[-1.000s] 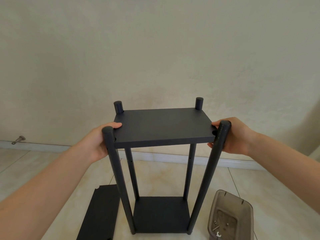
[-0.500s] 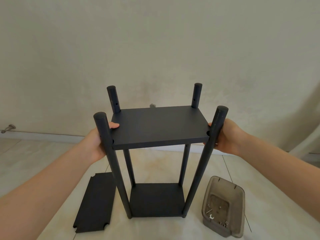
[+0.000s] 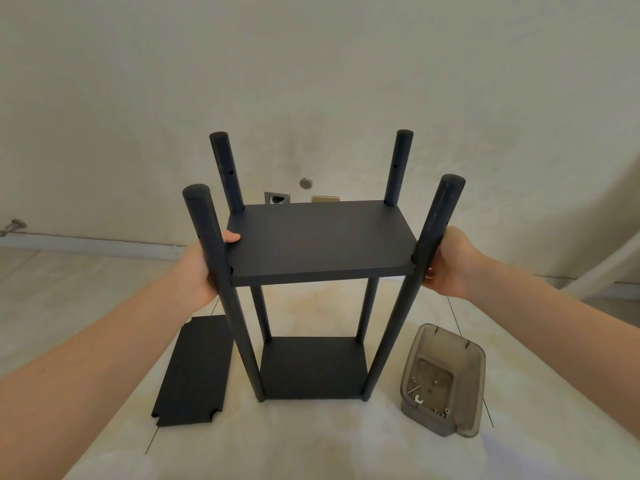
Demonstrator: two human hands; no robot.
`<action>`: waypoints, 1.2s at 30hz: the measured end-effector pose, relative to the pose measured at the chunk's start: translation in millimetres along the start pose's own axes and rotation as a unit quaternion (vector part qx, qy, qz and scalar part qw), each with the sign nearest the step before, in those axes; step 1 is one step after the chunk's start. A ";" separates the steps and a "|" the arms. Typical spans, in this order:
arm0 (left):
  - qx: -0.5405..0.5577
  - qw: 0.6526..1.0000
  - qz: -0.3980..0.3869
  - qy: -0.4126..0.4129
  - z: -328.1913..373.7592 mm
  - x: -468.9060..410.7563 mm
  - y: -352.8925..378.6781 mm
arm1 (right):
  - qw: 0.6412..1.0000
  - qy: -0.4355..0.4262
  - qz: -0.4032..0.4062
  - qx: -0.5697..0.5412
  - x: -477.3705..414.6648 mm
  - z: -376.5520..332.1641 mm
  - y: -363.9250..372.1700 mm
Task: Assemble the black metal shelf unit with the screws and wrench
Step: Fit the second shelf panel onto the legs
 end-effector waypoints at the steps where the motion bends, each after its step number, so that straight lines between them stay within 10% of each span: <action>1: 0.000 1.000 0.001 -0.004 -2.9 -0.4 0.0 | 1.000 0.006 0.002 0.001 -1.3 3.4 -0.4; 36: 0.011 0.998 0.004 -0.063 -51.4 -3.6 -5.5 | 0.996 0.063 0.055 0.037 -30.9 75.7 -11.5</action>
Point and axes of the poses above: each hand's wrist, its own x-axis away from the middle knuckle, its own y-axis out of the palm, z = x × y, the point moved 4 cm from there along -x, towards the middle knuckle, and after that the axes turned 2 degrees about -x, right-handed, at the moved point
